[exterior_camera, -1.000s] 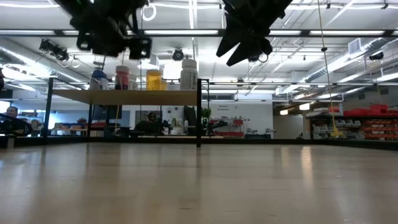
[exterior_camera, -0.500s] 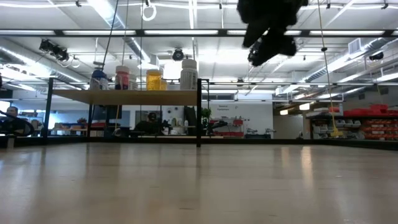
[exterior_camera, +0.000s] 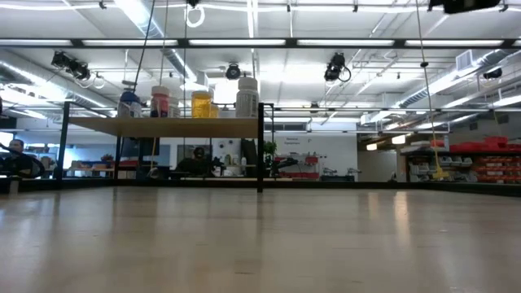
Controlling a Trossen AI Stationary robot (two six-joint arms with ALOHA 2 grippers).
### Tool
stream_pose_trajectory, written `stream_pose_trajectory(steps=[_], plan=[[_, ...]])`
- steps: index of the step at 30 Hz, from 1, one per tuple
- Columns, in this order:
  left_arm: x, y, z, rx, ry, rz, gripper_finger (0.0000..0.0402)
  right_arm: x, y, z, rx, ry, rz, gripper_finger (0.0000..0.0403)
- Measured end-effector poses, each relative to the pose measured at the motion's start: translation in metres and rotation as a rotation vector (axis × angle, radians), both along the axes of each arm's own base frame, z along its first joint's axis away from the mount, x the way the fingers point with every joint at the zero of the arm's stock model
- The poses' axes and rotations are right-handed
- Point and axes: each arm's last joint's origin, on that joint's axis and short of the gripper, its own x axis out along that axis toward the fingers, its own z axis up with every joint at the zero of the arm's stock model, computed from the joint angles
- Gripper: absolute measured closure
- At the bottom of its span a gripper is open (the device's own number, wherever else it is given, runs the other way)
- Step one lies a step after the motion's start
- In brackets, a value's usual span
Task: Pick and place medicine bottles onto shelf by color
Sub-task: Put the orange pill bottle on the shelf
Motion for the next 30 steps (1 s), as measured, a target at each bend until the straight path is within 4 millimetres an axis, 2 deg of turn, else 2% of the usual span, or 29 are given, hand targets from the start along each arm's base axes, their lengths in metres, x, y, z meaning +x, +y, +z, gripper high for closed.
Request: stream_pose_trajectory(steps=[4,8,13,17,23,27,30], plan=[[0.03,-0.003,-0.019,-0.004,0.003,-0.175,0.0168,-0.014,0.012,0.004,-0.075,-0.047,0.033,0.0159],[0.057,-0.006,-0.036,-0.06,-0.044,-0.323,0.0156,-0.024,0.024,0.0,-0.112,-0.001,0.109,0.0152],[0.076,-0.019,-0.045,-0.024,-0.143,-0.429,0.0146,-0.034,0.028,-0.003,-0.069,0.066,0.077,0.0141],[0.083,-0.028,-0.053,-0.038,-0.161,-0.445,0.0147,-0.035,0.027,0.0,-0.029,0.072,0.064,0.0135],[0.087,-0.017,-0.057,-0.189,-0.166,-0.257,0.0152,-0.03,0.036,-0.006,-0.025,0.125,0.306,0.0124],[0.081,-0.01,-0.044,-0.306,-0.23,-0.193,0.0152,-0.015,0.044,-0.02,0.003,0.187,0.42,0.0114],[0.076,-0.008,-0.036,-0.35,-0.257,-0.185,0.0156,-0.002,0.053,-0.039,0.003,0.272,0.484,0.0109]])
